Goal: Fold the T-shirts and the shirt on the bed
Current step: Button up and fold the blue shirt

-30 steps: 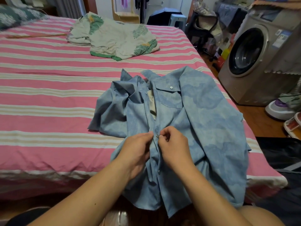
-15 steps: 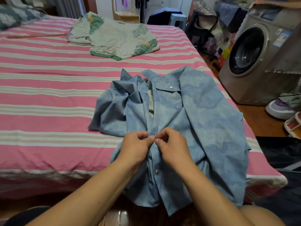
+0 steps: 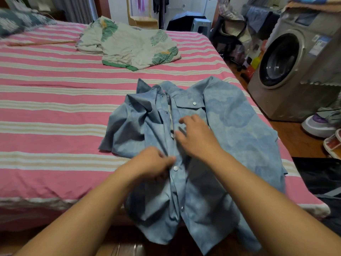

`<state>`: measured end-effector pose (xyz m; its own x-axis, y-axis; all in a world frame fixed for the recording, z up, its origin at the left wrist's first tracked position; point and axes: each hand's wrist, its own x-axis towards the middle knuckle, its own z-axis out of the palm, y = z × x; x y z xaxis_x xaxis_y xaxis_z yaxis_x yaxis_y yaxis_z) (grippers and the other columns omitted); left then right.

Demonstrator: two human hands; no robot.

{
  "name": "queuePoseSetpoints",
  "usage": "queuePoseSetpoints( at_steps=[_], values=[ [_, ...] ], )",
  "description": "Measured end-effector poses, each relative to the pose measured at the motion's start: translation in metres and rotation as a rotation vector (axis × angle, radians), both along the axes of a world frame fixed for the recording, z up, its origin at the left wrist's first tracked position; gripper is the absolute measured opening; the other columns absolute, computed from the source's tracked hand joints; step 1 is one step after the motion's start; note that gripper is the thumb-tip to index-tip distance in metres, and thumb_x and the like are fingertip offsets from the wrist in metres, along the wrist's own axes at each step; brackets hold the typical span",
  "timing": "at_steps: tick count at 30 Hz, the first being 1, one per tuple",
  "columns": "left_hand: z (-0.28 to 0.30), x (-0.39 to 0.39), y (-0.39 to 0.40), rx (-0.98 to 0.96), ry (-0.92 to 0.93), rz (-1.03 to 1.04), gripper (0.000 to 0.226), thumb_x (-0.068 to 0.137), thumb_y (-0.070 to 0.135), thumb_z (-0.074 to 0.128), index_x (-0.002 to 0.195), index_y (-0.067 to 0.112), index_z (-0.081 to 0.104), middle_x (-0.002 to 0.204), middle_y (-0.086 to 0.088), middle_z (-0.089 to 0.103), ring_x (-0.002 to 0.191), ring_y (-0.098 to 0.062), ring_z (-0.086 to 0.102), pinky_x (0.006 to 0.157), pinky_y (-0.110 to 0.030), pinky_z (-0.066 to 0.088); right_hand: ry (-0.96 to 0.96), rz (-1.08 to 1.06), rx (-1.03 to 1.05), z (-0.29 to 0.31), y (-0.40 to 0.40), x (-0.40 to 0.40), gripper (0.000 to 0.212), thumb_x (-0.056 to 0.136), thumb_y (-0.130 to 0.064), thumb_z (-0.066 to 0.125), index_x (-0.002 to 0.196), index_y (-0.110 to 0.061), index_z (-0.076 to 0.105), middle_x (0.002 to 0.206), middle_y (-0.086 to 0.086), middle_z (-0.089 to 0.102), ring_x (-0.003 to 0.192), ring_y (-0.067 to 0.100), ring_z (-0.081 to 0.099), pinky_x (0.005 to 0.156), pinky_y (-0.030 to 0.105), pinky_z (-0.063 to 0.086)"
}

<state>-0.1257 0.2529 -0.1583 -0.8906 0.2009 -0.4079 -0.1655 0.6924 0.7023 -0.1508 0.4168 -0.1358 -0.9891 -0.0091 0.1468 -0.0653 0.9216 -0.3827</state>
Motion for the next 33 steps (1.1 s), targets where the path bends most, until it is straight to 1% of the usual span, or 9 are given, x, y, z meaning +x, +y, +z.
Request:
queuePoseSetpoints(
  at_steps=[5, 8, 11, 15, 19, 23, 28, 31, 33],
  values=[
    [-0.008, -0.038, 0.011, 0.149, 0.267, 0.282, 0.038, 0.091, 0.044, 0.064, 0.070, 0.012, 0.060, 0.064, -0.007, 0.069, 0.064, -0.029, 0.068, 0.063, -0.038, 0.054, -0.159, -0.147, 0.034, -0.019, -0.012, -0.031, 0.031, 0.089, -0.042, 0.064, 0.097, -0.012, 0.064, 0.102, 0.014, 0.068, 0.101, 0.036, 0.063, 0.075, 0.036, 0.043],
    [-0.027, -0.040, 0.013, 0.046, 0.254, 0.237, 0.021, 0.093, 0.023, 0.066, 0.078, 0.008, 0.062, 0.074, -0.006, 0.066, 0.081, -0.030, 0.066, 0.071, -0.037, 0.049, -0.141, -0.330, -0.497, -0.019, 0.010, -0.027, 0.023, 0.090, -0.023, 0.067, 0.075, -0.006, 0.068, 0.065, 0.004, 0.064, 0.067, 0.025, 0.062, 0.061, 0.031, 0.050],
    [-0.028, -0.035, 0.013, 0.171, 0.283, 0.441, 0.007, 0.089, 0.008, 0.058, 0.083, 0.011, 0.056, 0.083, -0.006, 0.061, 0.086, -0.031, 0.060, 0.073, -0.041, 0.046, -0.245, -0.395, -1.205, -0.016, 0.030, -0.004, 0.017, 0.096, -0.009, 0.063, 0.080, -0.010, 0.070, 0.067, 0.005, 0.069, 0.062, 0.019, 0.063, 0.063, 0.031, 0.053],
    [-0.017, -0.024, 0.020, 0.341, 0.529, 0.520, 0.017, 0.092, 0.026, 0.064, 0.095, 0.016, 0.051, 0.096, 0.001, 0.054, 0.086, -0.019, 0.053, 0.076, -0.033, 0.040, -0.409, -0.280, -1.479, -0.011, 0.034, 0.007, 0.015, 0.096, -0.002, 0.058, 0.088, -0.007, 0.069, 0.078, 0.011, 0.072, 0.069, 0.021, 0.069, 0.068, 0.033, 0.058],
    [-0.012, -0.037, 0.029, 0.406, 0.133, 0.408, 0.076, 0.066, 0.084, 0.064, 0.114, 0.027, 0.051, 0.109, -0.006, 0.068, 0.098, -0.033, 0.069, 0.090, -0.052, 0.057, -0.388, -0.191, -1.582, -0.003, 0.023, 0.010, 0.022, 0.096, -0.001, 0.052, 0.104, 0.007, 0.071, 0.101, 0.024, 0.073, 0.091, 0.032, 0.072, 0.081, 0.040, 0.062],
    [-0.025, -0.038, 0.027, 0.299, 0.173, 0.292, 0.029, 0.091, 0.036, 0.072, 0.109, 0.015, 0.065, 0.102, -0.003, 0.073, 0.094, -0.023, 0.069, 0.082, -0.034, 0.054, -0.342, -0.305, -1.619, -0.006, 0.013, 0.010, 0.024, 0.098, 0.001, 0.047, 0.089, 0.001, 0.069, 0.085, 0.018, 0.070, 0.076, 0.026, 0.069, 0.079, 0.041, 0.060],
    [-0.016, -0.044, 0.024, 1.089, -0.212, 0.647, 0.015, 0.099, 0.007, 0.060, 0.109, 0.001, 0.069, 0.113, -0.023, 0.073, 0.096, -0.030, 0.072, 0.087, -0.041, 0.057, -0.250, -0.539, -2.083, -0.021, 0.017, -0.006, 0.031, 0.106, -0.010, 0.043, 0.126, -0.001, 0.064, 0.112, 0.021, 0.073, 0.093, 0.031, 0.074, 0.078, 0.048, 0.062],
    [-0.003, -0.035, 0.021, 1.183, -0.252, 0.625, 0.019, 0.103, 0.012, 0.057, 0.112, 0.000, 0.068, 0.109, -0.019, 0.075, 0.101, -0.029, 0.074, 0.087, -0.043, 0.060, -0.114, -0.441, -1.953, -0.018, 0.013, -0.007, 0.053, 0.102, -0.048, 0.050, 0.133, -0.005, 0.059, 0.123, 0.017, 0.069, 0.111, 0.031, 0.068, 0.099, 0.049, 0.053],
    [-0.002, -0.029, 0.018, 1.079, -0.158, 0.573, 0.020, 0.102, 0.012, 0.057, 0.108, -0.001, 0.071, 0.105, -0.020, 0.076, 0.094, -0.029, 0.075, 0.085, -0.042, 0.062, -0.030, -0.355, -1.422, -0.009, 0.007, 0.001, 0.061, 0.087, -0.046, 0.074, 0.129, -0.010, 0.050, 0.123, 0.010, 0.062, 0.106, 0.023, 0.065, 0.093, 0.035, 0.052]
  ],
)
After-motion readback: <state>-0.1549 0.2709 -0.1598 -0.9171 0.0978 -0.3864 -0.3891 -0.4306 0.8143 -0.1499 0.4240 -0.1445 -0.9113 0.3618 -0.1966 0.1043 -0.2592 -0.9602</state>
